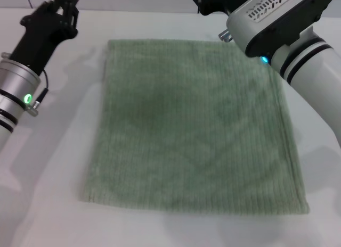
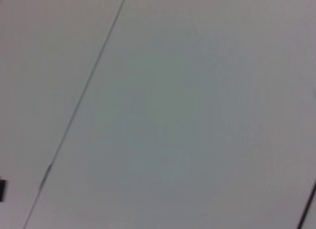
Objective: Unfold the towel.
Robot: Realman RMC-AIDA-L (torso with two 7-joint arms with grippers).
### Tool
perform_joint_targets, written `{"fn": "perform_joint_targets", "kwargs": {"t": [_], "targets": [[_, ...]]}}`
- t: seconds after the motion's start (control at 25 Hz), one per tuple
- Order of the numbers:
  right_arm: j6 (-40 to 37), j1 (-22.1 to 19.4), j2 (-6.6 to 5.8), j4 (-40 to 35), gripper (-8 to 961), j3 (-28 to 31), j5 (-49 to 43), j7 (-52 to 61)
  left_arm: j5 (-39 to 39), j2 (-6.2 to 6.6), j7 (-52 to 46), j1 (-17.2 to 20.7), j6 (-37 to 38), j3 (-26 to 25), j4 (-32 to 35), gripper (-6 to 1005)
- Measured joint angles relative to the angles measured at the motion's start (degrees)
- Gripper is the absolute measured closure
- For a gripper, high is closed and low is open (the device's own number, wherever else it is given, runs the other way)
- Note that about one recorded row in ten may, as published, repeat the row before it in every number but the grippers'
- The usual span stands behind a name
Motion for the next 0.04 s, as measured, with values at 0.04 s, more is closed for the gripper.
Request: {"fn": "perform_joint_targets", "kwargs": {"t": [0.04], "targets": [[-1.29, 0.56, -0.05, 1.13, 541, 0.05, 0.01, 1.14, 0.0, 0.26, -0.12, 0.14, 1.11, -0.28, 0.38, 982]]}}
